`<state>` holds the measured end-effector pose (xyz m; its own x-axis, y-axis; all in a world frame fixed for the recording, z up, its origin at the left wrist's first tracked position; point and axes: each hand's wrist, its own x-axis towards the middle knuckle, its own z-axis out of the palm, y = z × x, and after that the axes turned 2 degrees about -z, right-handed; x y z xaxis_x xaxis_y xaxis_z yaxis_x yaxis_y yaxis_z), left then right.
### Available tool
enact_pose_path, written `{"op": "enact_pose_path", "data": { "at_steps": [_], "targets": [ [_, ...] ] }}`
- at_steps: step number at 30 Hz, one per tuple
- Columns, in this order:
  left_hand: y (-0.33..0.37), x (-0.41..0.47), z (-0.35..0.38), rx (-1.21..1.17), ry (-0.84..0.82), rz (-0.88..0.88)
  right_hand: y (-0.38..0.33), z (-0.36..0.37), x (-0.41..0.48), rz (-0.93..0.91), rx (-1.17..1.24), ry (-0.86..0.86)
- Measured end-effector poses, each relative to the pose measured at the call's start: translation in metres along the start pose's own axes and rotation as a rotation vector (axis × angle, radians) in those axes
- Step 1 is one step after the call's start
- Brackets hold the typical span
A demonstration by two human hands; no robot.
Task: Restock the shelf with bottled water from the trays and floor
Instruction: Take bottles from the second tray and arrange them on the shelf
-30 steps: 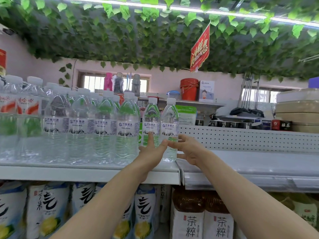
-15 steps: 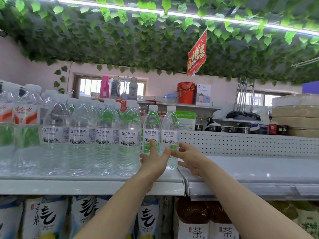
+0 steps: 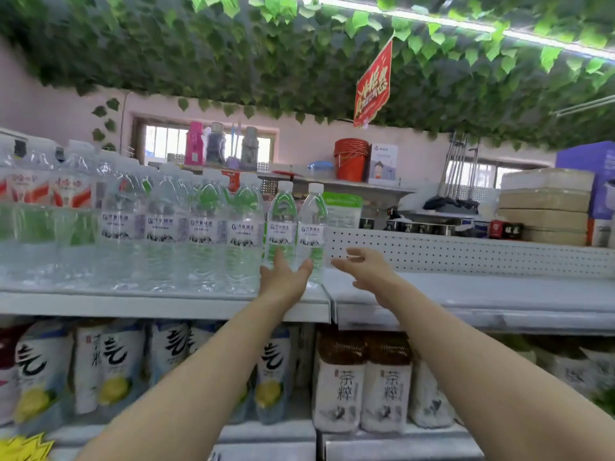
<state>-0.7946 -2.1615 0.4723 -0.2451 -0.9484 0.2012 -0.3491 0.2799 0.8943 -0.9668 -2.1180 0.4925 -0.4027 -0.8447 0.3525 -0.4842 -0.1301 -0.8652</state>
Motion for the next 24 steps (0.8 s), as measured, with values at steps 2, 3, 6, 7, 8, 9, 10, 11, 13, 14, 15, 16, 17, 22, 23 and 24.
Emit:
{"op": "enact_pose_path", "data": {
  "at_steps": [2, 3, 6, 7, 8, 9, 10, 11, 13, 14, 15, 16, 17, 22, 23, 24],
  "targets": [
    [0.004, -0.019, 0.000, 0.009, 0.027, 0.012, -0.004, -0.017, -0.024, -0.035, -0.091, 0.019],
    [0.007, -0.030, 0.000, 0.017, 0.049, 0.024, -0.005, -0.026, -0.037, -0.060, -0.137, 0.024],
    [0.011, -0.069, 0.004, 0.106, 0.144, 0.083, -0.005, -0.053, -0.077, -0.155, -0.331, 0.025],
    [0.011, -0.085, 0.006, 0.161, 0.186, 0.103, -0.004, -0.063, -0.090, -0.195, -0.428, 0.016],
    [0.010, -0.102, 0.010, 0.217, 0.229, 0.117, -0.002, -0.071, -0.104, -0.226, -0.525, 0.003],
    [0.009, -0.120, 0.014, 0.264, 0.263, 0.123, -0.001, -0.079, -0.119, -0.249, -0.608, -0.008],
    [0.006, -0.137, 0.019, 0.293, 0.285, 0.120, 0.002, -0.087, -0.134, -0.267, -0.675, -0.019],
    [0.002, -0.155, 0.025, 0.300, 0.294, 0.112, 0.005, -0.095, -0.148, -0.281, -0.725, -0.029],
    [-0.007, -0.187, 0.037, 0.296, 0.300, 0.096, 0.016, -0.107, -0.177, -0.293, -0.791, -0.053],
    [-0.013, -0.202, 0.044, 0.302, 0.303, 0.089, 0.023, -0.111, -0.191, -0.291, -0.812, -0.064],
    [-0.019, -0.216, 0.052, 0.317, 0.304, 0.081, 0.030, -0.115, -0.205, -0.285, -0.825, -0.073],
    [-0.026, -0.230, 0.059, 0.330, 0.301, 0.067, 0.039, -0.116, -0.220, -0.273, -0.831, -0.081],
    [-0.033, -0.243, 0.067, 0.327, 0.294, 0.055, 0.048, -0.117, -0.234, -0.258, -0.832, -0.093],
    [-0.063, -0.300, 0.102, 0.333, 0.236, -0.030, 0.094, -0.113, -0.290, -0.138, -0.774, -0.200],
    [-0.068, -0.310, 0.110, 0.330, 0.223, -0.048, 0.105, -0.114, -0.299, -0.111, -0.766, -0.215],
    [-0.073, -0.316, 0.115, 0.321, 0.213, -0.060, 0.113, -0.113, -0.306, -0.092, -0.764, -0.229]
  ]
}}
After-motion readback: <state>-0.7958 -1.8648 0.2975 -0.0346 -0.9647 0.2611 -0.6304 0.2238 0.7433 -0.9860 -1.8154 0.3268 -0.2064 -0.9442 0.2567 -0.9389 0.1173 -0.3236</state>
